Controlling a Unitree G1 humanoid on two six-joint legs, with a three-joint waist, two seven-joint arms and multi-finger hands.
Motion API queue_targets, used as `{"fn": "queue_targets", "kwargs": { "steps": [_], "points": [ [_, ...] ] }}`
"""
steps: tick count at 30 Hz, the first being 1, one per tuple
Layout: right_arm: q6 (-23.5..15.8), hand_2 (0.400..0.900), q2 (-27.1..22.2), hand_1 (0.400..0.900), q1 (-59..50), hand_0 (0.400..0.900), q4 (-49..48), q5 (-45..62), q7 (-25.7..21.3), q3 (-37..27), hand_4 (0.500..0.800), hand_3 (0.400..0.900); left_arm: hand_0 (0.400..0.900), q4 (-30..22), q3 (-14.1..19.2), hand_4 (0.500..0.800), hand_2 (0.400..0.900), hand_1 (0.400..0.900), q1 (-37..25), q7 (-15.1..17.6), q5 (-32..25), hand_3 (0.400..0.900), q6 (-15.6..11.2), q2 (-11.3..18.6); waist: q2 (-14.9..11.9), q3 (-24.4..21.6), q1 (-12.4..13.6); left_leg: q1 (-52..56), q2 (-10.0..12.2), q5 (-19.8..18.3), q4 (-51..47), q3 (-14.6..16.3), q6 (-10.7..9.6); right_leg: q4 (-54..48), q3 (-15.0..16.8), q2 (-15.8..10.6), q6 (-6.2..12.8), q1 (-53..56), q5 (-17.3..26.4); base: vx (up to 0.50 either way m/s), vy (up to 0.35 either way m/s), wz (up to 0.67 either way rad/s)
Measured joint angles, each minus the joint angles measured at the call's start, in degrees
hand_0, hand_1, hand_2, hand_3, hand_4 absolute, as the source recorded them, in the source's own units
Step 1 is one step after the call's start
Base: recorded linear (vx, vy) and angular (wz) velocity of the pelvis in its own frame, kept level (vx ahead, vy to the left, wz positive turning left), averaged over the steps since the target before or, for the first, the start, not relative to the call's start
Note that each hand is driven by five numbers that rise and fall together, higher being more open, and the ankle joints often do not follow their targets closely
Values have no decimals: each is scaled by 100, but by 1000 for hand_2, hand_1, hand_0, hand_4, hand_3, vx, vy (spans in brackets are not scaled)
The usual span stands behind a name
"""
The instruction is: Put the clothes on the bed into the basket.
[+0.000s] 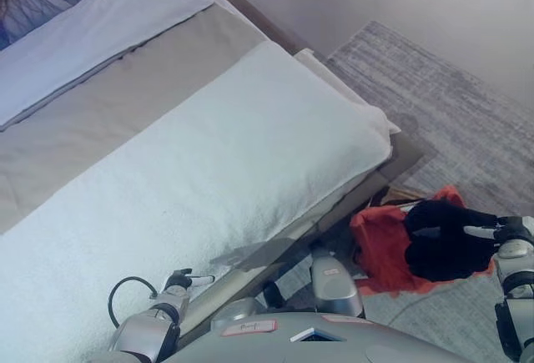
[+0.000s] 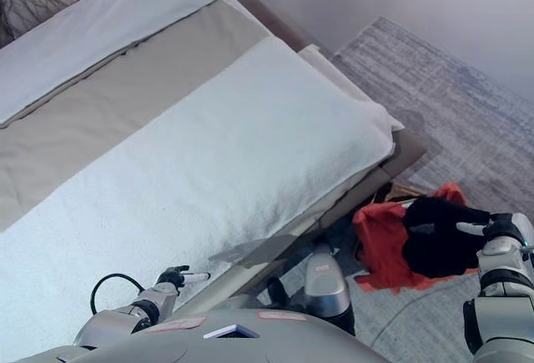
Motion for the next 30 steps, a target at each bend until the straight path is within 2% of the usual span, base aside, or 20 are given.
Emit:
{"fn": "queue_targets", "kwargs": {
  "steps": [1,2,5,8,9,10,11,12,13,14,16,18,21,22,23,24,27,30],
  "points": [
    [12,900,1,900,-142,900,229,-1,10,0,800,900,900,-10,-47,800,900,900,5,1,-1,900,-5,-1,86,-2,9,-28,65,-2,-1,1,1,181,-86,31,-30,-115,24,0,-7,11],
    [68,900,-2,900,-270,900,460,-1,23,-3,800,900,900,-8,-117,800,900,900,19,3,-1,900,-8,7,112,-21,13,-30,63,-10,0,-18,-35,443,-144,33,-16,-253,8,-2,-13,13],
    [86,900,-55,900,-478,900,618,-14,22,22,800,900,900,26,-168,800,900,900,1,-3,-2,900,1,-39,201,-41,27,-55,59,-29,1,-155,-79,223,-187,49,-20,-154,10,4,-32,16],
    [83,900,-73,900,-612,900,629,-14,16,25,800,900,900,5,-168,800,900,900,-186,-3,-2,900,-41,-44,160,-18,140,-73,90,1,1,-198,-107,119,-293,75,-15,-90,7,11,-42,12],
    [78,900,-74,900,-691,900,627,-14,4,48,800,900,900,2,-168,800,900,900,-244,-2,-2,900,-75,-52,144,-7,154,-78,101,0,1,-200,-106,80,-312,83,141,-82,-112,13,-45,10],
    [71,900,-84,900,-814,900,639,-19,-11,114,800,900,900,-9,-170,800,900,900,-266,8,-2,900,-76,-97,350,-57,256,-221,374,10,2,-247,2,272,-468,188,397,-243,-373,11,-46,10],
    [83,900,-44,900,-893,900,654,-21,-12,106,800,900,900,-118,-228,800,900,900,-248,22,0,900,-89,-98,459,-89,341,-380,577,39,45,-172,-67,1669,-397,342,-394,-838,-548,13,-42,8],
    [92,900,-18,900,-842,900,693,-20,7,108,800,900,900,-99,-233,800,900,900,-266,18,-2,900,-90,-57,344,-103,240,-406,543,-6,51,-326,-132,2423,-270,190,-420,-907,-879,3,-41,6],
    [94,900,18,900,-723,900,773,-22,17,99,800,900,900,-88,-235,800,900,900,-264,21,-2,900,-81,36,6,-202,196,-327,309,-18,47,-391,-276,2128,-201,-120,-219,-675,-1210,-1,-41,3],
    [62,900,-22,900,-776,900,749,-36,-34,73,800,900,900,-58,-247,800,900,900,-250,3,-3,900,-79,13,22,-200,326,-361,330,11,75,-446,-288,1810,-134,-10,-123,-544,-1219,-8,-46,1],
    [18,900,-33,900,-905,900,696,-38,-31,78,800,900,900,50,-246,800,900,900,-173,6,-3,900,-35,5,28,-203,321,-399,308,38,63,-443,-241,1155,-202,95,-42,-253,-1122,-5,-36,0],
    [14,900,2,900,-922,900,592,-38,-29,78,800,900,900,158,-243,800,900,900,-133,12,-3,900,2,61,-17,-173,370,-399,333,153,75,-463,-192,901,-271,199,-93,-164,-887,-1,-35,0],
    [30,900,6,900,-916,900,599,-38,-28,117,800,900,900,150,-238,800,900,900,-61,9,-3,900,9,28,-62,-131,471,-507,451,152,6,-444,-137,605,-378,215,-33,-55,-848,0,-10,0],
    [38,900,30,900,-916,900,612,-38,-27,119,800,900,900,136,-237,800,900,900,-37,14,-2,900,6,38,-9,-132,465,-534,540,199,3,-424,-116,920,-431,275,-187,-222,-755,0,0,0],
    [66,900,92,900,-874,900,641,-38,-19,121,800,900,900,142,-236,800,900,900,11,14,-2,900,10,88,-129,-161,400,-481,465,200,4,-434,-146,1149,-397,208,-172,-268,-876,0,0,0],
    [74,900,88,900,-807,900,637,-42,-27,124,800,900,900,147,-231,800,900,900,37,13,-2,900,11,100,-221,-189,410,-445,357,199,5,-414,-192,1062,-368,162,-212,-235,-818,0,0,0],
    [29,900,144,900,-797,900,496,-49,-14,395,800,900,900,146,-187,800,900,900,54,11,-2,900,9,64,-160,-218,438,-530,413,203,7,-442,-185,570,-422,208,-103,-38,-754,0,0,0],
    [14,900,314,900,-661,900,203,-50,105,697,800,900,900,132,-182,800,900,900,23,9,-2,900,-8,62,-176,-210,443,-517,458,202,6,-450,-186,312,-423,237,-95,127,-746,-9,-11,3]
  ]
}}
